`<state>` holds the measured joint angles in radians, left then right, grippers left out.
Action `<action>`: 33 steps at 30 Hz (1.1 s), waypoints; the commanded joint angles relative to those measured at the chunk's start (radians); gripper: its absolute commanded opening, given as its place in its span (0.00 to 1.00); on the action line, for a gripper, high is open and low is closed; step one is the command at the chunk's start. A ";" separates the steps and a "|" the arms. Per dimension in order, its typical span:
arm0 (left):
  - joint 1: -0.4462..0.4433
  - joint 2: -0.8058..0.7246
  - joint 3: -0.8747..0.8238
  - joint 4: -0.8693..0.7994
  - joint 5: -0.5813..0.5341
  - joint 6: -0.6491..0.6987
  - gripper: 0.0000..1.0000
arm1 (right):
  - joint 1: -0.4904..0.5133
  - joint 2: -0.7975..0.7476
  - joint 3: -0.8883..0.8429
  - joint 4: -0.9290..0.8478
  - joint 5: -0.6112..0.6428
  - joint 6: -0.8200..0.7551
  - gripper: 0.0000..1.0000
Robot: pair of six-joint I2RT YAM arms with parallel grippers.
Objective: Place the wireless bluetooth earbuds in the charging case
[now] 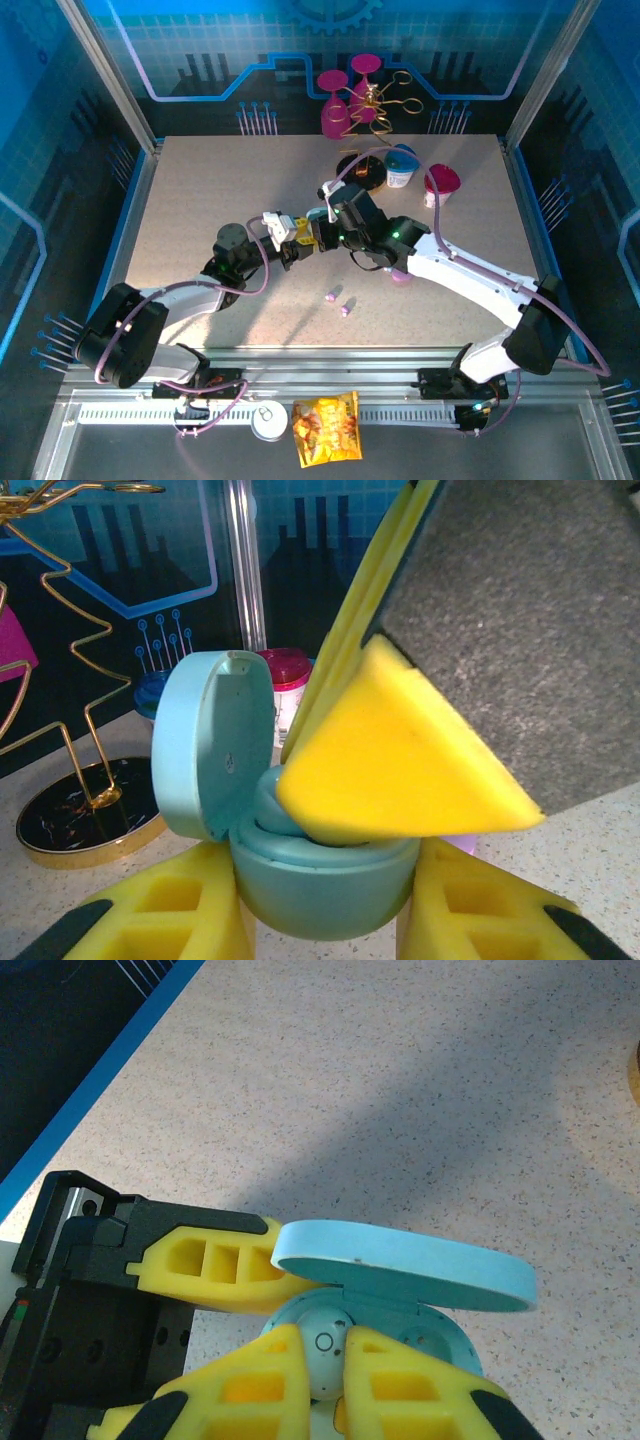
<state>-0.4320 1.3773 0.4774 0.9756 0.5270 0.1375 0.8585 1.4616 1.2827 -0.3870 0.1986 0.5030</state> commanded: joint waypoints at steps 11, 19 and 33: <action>-0.002 -0.043 0.026 0.040 -0.012 0.016 0.16 | -0.002 -0.091 -0.048 0.033 -0.070 -0.034 0.43; -0.002 -0.046 0.015 0.062 -0.006 0.010 0.16 | -0.019 -0.210 -0.125 0.121 -0.030 -0.078 0.55; -0.002 -0.105 -0.024 0.023 -0.011 0.030 0.16 | -0.338 -0.444 -0.569 0.179 -0.002 0.085 0.56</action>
<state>-0.4328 1.3075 0.4717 0.9775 0.5194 0.1394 0.5777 1.0412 0.7925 -0.2115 0.1856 0.5060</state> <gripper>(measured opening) 0.335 0.556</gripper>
